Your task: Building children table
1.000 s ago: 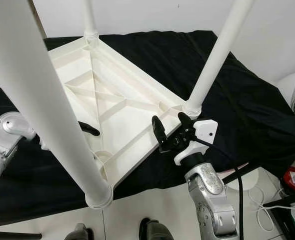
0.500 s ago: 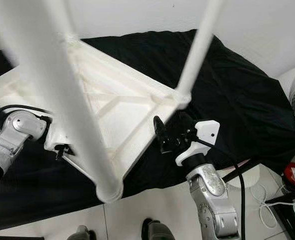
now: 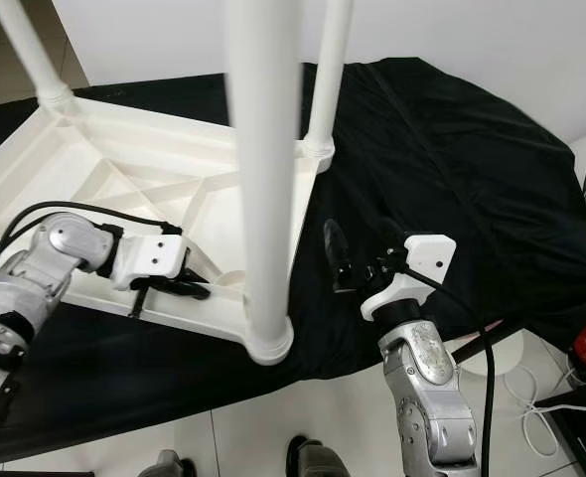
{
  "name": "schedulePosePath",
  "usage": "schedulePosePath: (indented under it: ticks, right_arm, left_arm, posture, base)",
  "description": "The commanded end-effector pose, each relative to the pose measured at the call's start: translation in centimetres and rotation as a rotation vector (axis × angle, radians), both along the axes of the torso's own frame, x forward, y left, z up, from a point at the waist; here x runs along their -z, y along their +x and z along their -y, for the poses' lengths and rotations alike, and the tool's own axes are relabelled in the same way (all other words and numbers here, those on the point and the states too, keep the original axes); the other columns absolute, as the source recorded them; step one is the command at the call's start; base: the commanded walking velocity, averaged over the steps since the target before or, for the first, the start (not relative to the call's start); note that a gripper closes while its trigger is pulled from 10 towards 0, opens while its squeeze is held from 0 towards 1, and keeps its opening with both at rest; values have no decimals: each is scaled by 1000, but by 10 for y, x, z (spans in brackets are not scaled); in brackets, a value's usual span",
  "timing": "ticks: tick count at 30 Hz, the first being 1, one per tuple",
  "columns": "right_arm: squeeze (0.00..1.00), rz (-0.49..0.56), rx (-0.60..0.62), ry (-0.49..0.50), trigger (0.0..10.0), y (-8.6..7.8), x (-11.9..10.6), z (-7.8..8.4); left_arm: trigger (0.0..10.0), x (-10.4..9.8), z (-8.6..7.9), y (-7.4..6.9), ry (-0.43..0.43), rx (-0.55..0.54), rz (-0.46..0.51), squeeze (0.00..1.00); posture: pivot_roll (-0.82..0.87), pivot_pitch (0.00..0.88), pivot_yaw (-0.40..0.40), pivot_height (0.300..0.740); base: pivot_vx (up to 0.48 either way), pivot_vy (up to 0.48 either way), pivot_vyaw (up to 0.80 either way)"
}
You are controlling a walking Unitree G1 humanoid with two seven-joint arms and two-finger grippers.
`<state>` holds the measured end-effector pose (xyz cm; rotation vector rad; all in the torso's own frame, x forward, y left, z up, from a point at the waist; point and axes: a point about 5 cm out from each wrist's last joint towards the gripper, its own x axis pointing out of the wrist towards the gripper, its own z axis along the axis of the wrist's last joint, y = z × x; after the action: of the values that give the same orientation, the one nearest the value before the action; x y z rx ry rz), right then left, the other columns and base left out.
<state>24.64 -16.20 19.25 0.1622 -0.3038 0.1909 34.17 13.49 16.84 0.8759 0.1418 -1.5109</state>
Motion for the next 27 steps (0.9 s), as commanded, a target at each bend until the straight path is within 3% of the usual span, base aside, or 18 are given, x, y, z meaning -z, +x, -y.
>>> schedulePosePath:
  ticks: [1, 5, 6, 7, 10, 11, 18, 19, 20, 21, 24, 27]
  right_arm:
    - [0, -1, 24, 6, 10000, 1, 1, 3]
    - [0, -2, 37, 2, 10000, 1, 2, 5]
    - [0, -2, 50, -2, 10000, 2, 3, 7]
    - [0, -2, 57, -10, 10000, 3, 3, 10]
    - [0, -2, 62, -15, 10000, 3, 3, 11]
    - [0, -2, 65, -18, 10000, 3, 4, 12]
    - [0, -7, 77, -29, 10000, 6, 6, 16]
    - [0, -9, 80, -31, 10000, 6, 8, 17]
    - [329, -15, 76, -21, 10000, 6, 10, 18]
    - [1000, -20, 77, -19, 10000, 6, 12, 19]
    - [1000, -23, 70, -18, 10000, 4, 15, 21]
    - [1000, -22, 65, -37, 10000, 4, 16, 23]
  left_arm:
    - [0, 14, -1, 8, -187, -256, 67, 0]
    - [0, 11, 6, 7, -237, -255, 57, 0]
    - [9137, 6, 11, 8, -314, -276, 54, 0]
    - [10000, 0, 15, 9, -396, -295, 10, 90]
    - [10000, -3, 16, 9, -450, -304, -22, 90]
    - [10000, -6, 17, 9, -485, -308, -46, 1000]
    - [10000, -19, 12, 7, -566, -319, -68, 1000]
    - [10000, -24, 10, 5, -595, -319, -76, 902]
    - [10000, -29, 6, 4, -630, -336, -77, 0]
    - [10000, -34, 3, 3, -674, -357, -83, 0]
    - [10000, -43, -6, 1, -748, -402, -95, 0]
    - [10000, -45, -10, -1, -768, -422, -93, 0]
  posture:
    - [18, 149, -10, 740]
    - [11, 142, -10, 740]
    - [8, 139, -6, 740]
    - [8, 139, -6, 740]
    - [8, 139, -6, 740]
    - [15, 138, -7, 740]
    - [25, 140, -7, 740]
    - [27, 141, -7, 740]
    - [29, 143, -7, 740]
    - [35, 143, -6, 740]
    - [35, 143, -6, 740]
    - [41, 144, -8, 740]
  base:
    - [0, 0, 0]
    - [0, 0, 0]
    - [0, 0, 0]
    - [0, 0, 0]
    - [0, 0, 0]
    - [0, 0, 0]
    - [0, 0, 0]
    - [0, 0, 0]
    - [0, 0, 0]
    - [0, 0, 0]
    - [0, 0, 0]
    - [0, 0, 0]
